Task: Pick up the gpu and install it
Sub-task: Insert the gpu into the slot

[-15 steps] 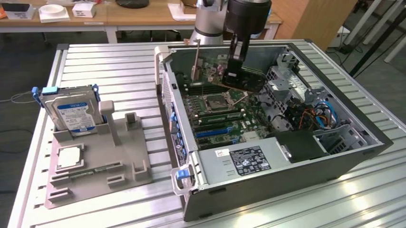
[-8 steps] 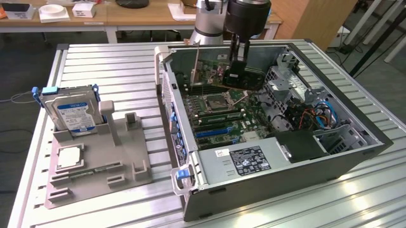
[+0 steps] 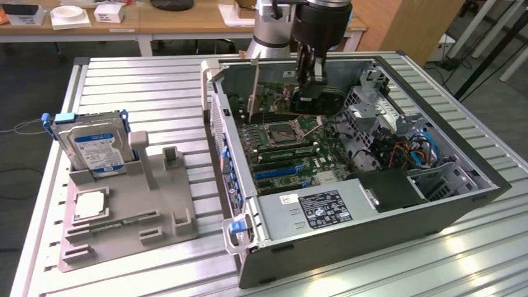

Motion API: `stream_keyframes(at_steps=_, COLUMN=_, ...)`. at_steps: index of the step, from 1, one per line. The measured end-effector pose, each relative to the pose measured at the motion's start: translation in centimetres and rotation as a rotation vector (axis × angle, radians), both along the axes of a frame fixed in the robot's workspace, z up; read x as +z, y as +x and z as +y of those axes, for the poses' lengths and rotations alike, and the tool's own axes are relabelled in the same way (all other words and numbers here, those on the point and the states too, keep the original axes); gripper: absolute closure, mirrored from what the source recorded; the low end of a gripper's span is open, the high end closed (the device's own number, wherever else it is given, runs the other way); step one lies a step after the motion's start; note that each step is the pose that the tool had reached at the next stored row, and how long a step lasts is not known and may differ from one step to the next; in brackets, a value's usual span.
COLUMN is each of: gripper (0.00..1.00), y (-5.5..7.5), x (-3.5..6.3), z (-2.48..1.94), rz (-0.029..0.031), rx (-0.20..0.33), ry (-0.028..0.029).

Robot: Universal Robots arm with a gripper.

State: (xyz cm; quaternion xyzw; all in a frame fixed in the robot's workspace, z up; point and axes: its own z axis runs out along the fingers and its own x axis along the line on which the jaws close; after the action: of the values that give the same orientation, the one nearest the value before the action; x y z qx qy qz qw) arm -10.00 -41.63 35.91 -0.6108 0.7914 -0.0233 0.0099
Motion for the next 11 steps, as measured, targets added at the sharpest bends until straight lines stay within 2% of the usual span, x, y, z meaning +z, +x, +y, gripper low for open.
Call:
stream_keyframes(at_steps=5, gripper=0.71, y=-0.01, x=-0.05, z=-0.01, rz=0.0001, rx=0.077, ry=-0.0001)
stream_keyframes(at_steps=11, gripper=0.71, y=0.00, x=-0.07, z=-0.18, rz=0.0001, rx=0.124, ry=-0.0001)
